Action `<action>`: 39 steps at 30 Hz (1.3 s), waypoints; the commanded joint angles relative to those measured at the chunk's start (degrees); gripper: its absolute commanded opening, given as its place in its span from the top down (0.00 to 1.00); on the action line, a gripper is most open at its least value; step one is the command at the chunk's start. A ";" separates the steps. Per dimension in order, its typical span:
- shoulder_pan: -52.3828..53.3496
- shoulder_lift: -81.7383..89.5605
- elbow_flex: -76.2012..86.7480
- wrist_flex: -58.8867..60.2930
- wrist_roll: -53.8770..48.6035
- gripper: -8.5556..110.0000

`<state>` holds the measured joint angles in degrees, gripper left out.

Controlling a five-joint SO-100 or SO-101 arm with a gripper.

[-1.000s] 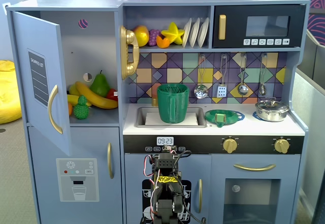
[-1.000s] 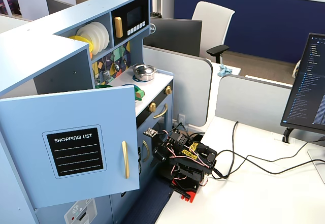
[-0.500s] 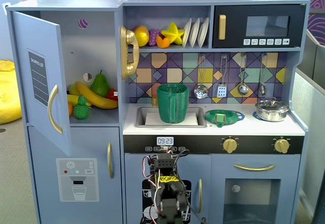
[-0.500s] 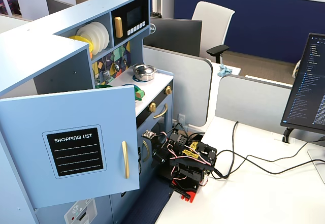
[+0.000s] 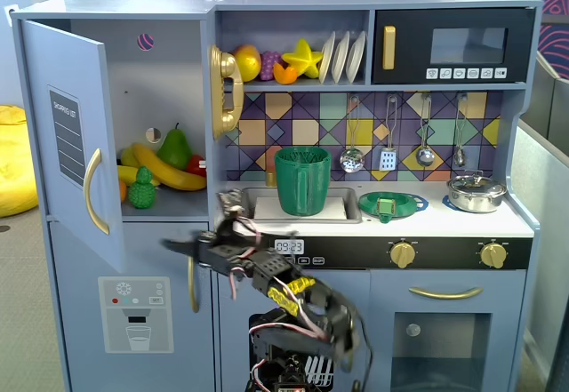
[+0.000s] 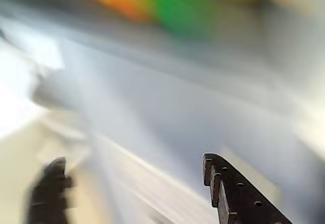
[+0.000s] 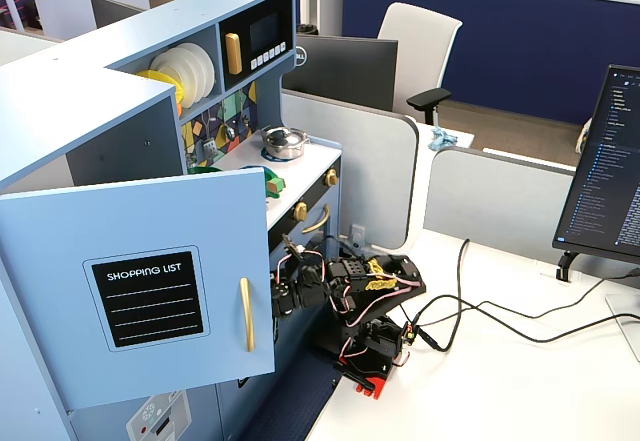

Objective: Pick up the green pineapple from the left cabinet and place it in the green recipient

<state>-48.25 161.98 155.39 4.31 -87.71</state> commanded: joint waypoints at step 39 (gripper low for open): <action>7.38 -54.32 -44.38 -18.02 -9.32 0.66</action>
<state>-41.31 109.69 118.21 -12.57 -96.24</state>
